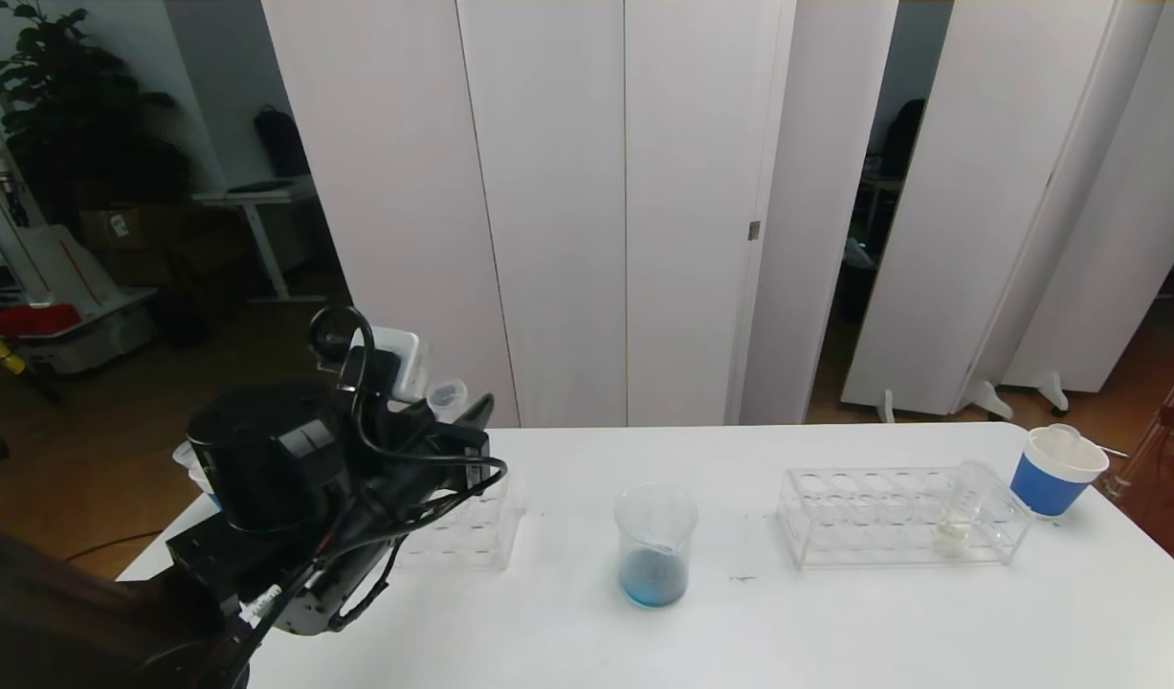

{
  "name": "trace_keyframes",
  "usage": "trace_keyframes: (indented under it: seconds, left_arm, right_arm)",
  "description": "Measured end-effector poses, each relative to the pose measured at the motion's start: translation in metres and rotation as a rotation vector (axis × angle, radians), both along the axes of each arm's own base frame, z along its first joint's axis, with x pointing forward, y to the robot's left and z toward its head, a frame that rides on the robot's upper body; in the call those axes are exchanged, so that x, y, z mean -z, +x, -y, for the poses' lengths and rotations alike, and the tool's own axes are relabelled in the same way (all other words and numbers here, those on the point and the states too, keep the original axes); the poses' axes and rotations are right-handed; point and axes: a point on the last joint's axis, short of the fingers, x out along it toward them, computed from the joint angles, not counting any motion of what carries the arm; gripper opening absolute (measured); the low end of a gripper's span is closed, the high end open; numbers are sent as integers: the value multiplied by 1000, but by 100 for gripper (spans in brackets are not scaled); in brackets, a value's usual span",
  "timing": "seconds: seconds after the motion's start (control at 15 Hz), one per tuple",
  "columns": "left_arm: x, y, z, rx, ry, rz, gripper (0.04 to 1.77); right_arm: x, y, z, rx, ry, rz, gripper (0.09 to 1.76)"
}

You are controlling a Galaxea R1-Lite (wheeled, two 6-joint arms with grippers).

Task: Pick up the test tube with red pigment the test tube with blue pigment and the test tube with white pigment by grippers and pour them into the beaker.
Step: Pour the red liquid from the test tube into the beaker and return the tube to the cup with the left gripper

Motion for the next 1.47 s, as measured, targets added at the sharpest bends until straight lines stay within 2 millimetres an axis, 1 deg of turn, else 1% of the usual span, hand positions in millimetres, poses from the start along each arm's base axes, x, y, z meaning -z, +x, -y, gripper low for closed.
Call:
trace_keyframes:
  seconds: [0.2,0.33,0.67,0.87,1.0,1.2,1.47]
  left_arm:
    - [-13,-4,3,187,-1,-18,59]
    - [-26,-3,6,260,-11,2,59]
    - [-44,3,13,371,-20,19,59]
    - [-55,12,23,394,-21,46,59]
    - [-56,18,31,408,52,86,59]
    - [-44,25,44,440,178,119,59]
    - [-31,32,58,568,182,141,59]
  right_arm:
    - [0,0,0,0,0,0,175]
    - [0,0,0,0,0,0,175]
    - [0,0,0,0,0,0,175]
    - [0,0,0,0,0,0,175]
    - [0,0,0,0,0,0,175]
    - [0,0,0,0,0,0,175]
    - [0,0,0,0,0,0,175]
